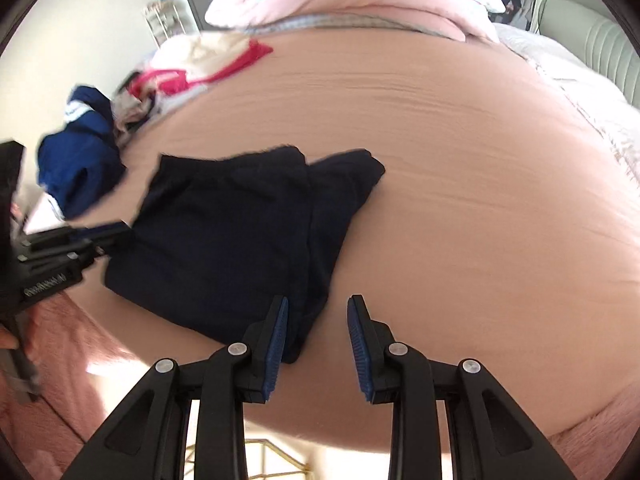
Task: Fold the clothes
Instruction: 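Press the folded shorts flat and open both grippers, then grasp the folded shorts edge with both grippers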
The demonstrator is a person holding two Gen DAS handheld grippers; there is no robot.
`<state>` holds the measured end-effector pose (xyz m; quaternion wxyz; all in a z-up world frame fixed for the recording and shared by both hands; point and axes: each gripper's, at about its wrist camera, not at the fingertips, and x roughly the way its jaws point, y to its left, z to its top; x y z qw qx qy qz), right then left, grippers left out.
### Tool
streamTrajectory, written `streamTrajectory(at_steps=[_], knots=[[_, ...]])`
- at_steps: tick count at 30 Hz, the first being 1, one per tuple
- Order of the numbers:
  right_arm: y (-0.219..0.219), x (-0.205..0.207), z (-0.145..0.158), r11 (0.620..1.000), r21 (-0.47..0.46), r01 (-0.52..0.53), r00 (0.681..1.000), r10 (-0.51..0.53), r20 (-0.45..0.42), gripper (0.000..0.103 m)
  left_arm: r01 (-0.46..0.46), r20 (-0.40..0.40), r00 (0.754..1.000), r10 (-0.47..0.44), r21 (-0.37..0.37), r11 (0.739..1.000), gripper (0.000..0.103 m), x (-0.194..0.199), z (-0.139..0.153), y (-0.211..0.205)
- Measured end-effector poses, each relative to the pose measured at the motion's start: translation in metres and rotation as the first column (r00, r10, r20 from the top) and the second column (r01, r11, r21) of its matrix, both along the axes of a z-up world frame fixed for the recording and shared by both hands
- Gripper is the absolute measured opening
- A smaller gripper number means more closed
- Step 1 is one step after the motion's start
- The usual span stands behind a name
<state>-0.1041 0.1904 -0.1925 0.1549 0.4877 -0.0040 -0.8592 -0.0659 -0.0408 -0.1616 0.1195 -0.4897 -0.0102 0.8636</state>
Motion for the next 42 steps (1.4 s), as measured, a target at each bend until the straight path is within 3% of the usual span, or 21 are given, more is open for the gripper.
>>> streamTrajectory(at_steps=[2, 5, 7, 8, 11, 13, 16, 19, 23, 24, 26, 29, 32, 36, 39, 42], knots=[[-0.017, 0.006, 0.005, 0.998, 0.009, -0.058, 0.998, 0.058, -0.03, 0.031, 0.008, 0.004, 1.0, -0.008, -0.003, 1.0, 0.031, 0.003, -0.001, 0.003], [-0.03, 0.011, -0.002, 0.992, 0.074, -0.103, 0.994, 0.104, -0.013, 0.037, 0.016, 0.011, 1.0, -0.016, -0.013, 1.0, 0.034, 0.007, -0.004, 0.007], [-0.029, 0.014, -0.006, 0.988, 0.116, -0.098, 0.995, 0.099, -0.002, 0.037, -0.031, 0.03, 0.999, 0.031, -0.033, 0.999, 0.036, 0.006, -0.009, -0.003], [-0.027, 0.016, -0.005, 0.988, 0.127, -0.092, 0.996, 0.093, -0.005, 0.037, -0.057, 0.04, 0.998, 0.058, -0.024, 0.998, 0.04, 0.007, -0.01, -0.01], [-0.019, 0.023, 0.0, 0.986, 0.155, -0.061, 0.997, 0.067, -0.03, 0.039, -0.138, 0.04, 0.99, 0.137, 0.035, 0.99, 0.041, 0.006, -0.006, -0.026], [-0.011, 0.027, 0.006, 0.994, 0.108, -0.016, 0.998, 0.023, -0.058, 0.039, -0.162, 0.025, 0.987, 0.16, 0.06, 0.985, 0.041, 0.001, -0.002, -0.027], [-0.002, 0.02, 0.0, 0.999, 0.029, 0.025, 1.0, -0.025, -0.012, 0.039, -0.137, 0.022, 0.991, 0.136, 0.11, 0.984, 0.041, -0.001, 0.0, -0.021], [0.001, 0.018, -0.013, 0.997, 0.08, 0.014, 0.999, -0.017, 0.035, 0.039, -0.146, 0.031, 0.989, 0.145, 0.003, 0.989, 0.041, -0.001, -0.004, -0.014], [0.011, 0.025, -0.005, 0.997, 0.055, 0.053, 0.998, -0.054, 0.022, 0.04, -0.199, 0.011, 0.98, 0.199, 0.021, 0.98, 0.041, 0.005, 0.002, -0.022], [0.014, 0.023, -0.004, 0.996, 0.037, 0.075, 0.997, -0.076, 0.019, 0.04, -0.197, 0.004, 0.98, 0.197, 0.049, 0.979, 0.041, 0.004, 0.003, -0.022], [0.028, 0.018, 0.003, 0.99, -0.089, 0.109, 0.994, -0.107, 0.032, 0.04, -0.193, -0.003, 0.981, 0.195, 0.111, 0.975, 0.041, 0.003, 0.004, -0.023], [0.027, 0.002, 0.005, 0.973, -0.203, 0.106, 0.992, -0.089, 0.094, 0.044, -0.202, 0.051, 0.979, 0.196, 0.265, 0.943, 0.041, -0.005, -0.002, -0.029], [0.009, -0.01, -0.002, 0.982, -0.185, 0.05, 0.992, -0.027, 0.127, 0.044, -0.208, 0.084, 0.978, 0.191, 0.316, 0.926, 0.041, -0.021, -0.014, -0.034], [0.0, -0.012, -0.004, 0.993, -0.113, 0.039, 0.992, -0.025, 0.122, 0.045, -0.211, 0.111, 0.977, 0.183, 0.363, 0.908, 0.041, -0.029, -0.021, -0.034], [-0.01, -0.017, -0.012, 0.988, -0.142, 0.054, 0.991, -0.036, 0.128, 0.058, -0.218, 0.129, 0.975, 0.181, 0.387, 0.896, 0.048, -0.035, -0.027, -0.032], [-0.019, -0.013, -0.012, 0.996, -0.077, 0.035, 0.995, -0.027, 0.099, 0.064, -0.198, 0.124, 0.979, 0.162, 0.398, 0.896, 0.055, -0.042, -0.031, -0.029]])
